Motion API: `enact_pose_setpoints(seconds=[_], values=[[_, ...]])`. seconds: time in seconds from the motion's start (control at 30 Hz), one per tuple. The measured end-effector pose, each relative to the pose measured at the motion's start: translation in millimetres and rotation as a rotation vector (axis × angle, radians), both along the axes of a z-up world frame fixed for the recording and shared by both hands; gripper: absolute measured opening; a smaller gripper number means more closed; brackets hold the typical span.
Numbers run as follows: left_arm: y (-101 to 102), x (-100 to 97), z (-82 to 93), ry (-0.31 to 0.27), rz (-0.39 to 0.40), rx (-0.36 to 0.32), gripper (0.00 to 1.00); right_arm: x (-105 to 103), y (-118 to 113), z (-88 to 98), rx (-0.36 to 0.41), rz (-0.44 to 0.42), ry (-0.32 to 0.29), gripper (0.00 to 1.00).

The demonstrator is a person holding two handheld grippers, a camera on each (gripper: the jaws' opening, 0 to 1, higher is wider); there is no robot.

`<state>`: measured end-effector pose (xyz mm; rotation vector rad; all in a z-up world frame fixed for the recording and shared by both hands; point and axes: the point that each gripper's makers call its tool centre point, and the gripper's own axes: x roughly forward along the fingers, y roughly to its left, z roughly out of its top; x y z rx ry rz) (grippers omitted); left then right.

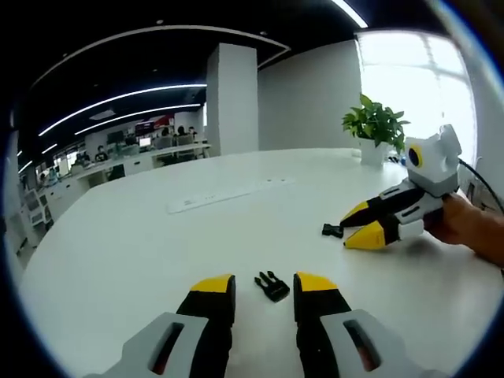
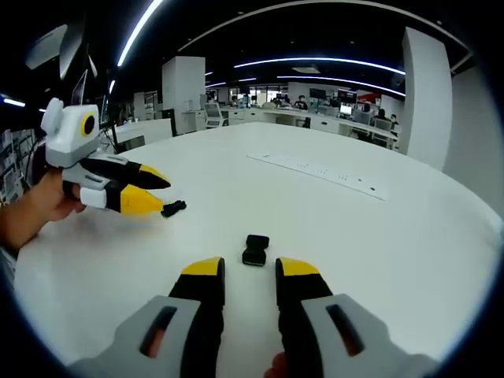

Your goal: Snap the two parts of the plastic buckle together until the buckle closes and remains connected.

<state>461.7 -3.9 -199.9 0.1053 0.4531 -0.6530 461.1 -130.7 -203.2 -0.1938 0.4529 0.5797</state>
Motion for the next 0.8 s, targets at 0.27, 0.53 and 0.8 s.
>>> enact_pose_setpoints(seconds=[0.27,0.53,0.8], values=[[-1,0.8,-5.7,0.01,0.009,0.022,0.29,0,0,-0.1,-0.001,0.002,-0.002,0.26],[8,-2.2,-6.7,0.021,0.03,0.022,0.28,0,1,-0.2,0.001,0.002,-0.003,0.26],[16,-6.3,-5.1,0.025,0.043,0.018,0.28,-1,0,0.5,0.001,-0.004,-0.004,0.26]])
